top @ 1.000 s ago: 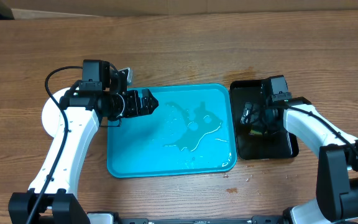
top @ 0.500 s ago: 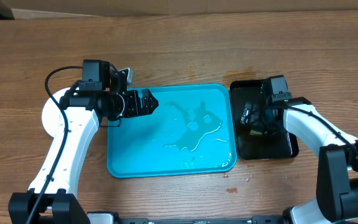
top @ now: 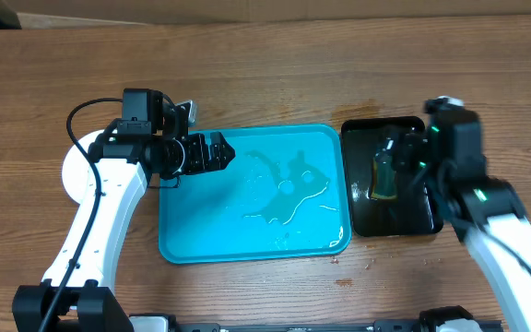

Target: Clean dirty plates on tray and stack at the side

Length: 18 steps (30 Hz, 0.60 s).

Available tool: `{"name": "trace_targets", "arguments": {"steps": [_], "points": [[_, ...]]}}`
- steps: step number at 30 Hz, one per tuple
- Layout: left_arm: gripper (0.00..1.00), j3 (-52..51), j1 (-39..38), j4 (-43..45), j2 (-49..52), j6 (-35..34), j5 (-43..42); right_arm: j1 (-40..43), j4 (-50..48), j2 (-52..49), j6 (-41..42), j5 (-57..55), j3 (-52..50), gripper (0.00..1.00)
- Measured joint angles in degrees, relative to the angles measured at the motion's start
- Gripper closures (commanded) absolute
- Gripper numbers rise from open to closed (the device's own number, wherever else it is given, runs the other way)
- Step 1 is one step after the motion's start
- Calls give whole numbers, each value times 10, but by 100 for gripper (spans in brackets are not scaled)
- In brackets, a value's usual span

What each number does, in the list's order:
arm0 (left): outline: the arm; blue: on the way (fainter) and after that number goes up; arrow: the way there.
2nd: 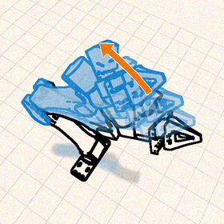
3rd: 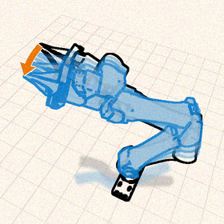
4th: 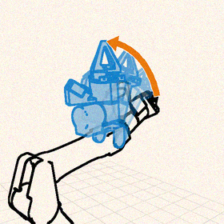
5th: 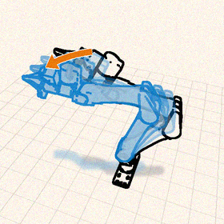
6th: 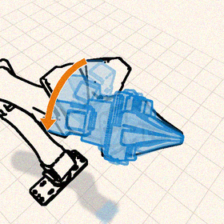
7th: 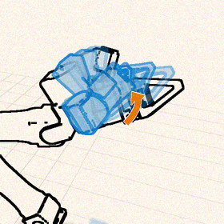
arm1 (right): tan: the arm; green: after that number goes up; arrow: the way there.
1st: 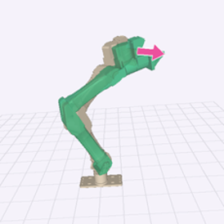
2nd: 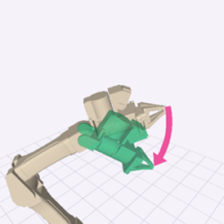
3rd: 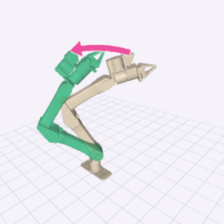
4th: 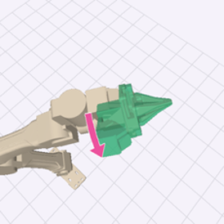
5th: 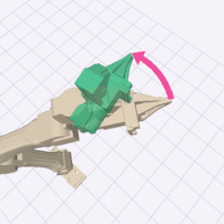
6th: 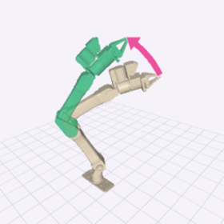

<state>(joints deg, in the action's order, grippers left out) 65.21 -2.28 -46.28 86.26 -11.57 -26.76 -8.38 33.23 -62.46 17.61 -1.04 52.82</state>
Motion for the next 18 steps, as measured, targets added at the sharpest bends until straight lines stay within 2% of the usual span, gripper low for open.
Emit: {"name": "trace_targets", "arguments": {"steps": [10,18], "points": [[0,0,0,0,0,0,2,0,-1,370,-5,-5,2,0],[0,0,0,0,0,0,2,0,-21,490,-22,-12,-11,0]]}}
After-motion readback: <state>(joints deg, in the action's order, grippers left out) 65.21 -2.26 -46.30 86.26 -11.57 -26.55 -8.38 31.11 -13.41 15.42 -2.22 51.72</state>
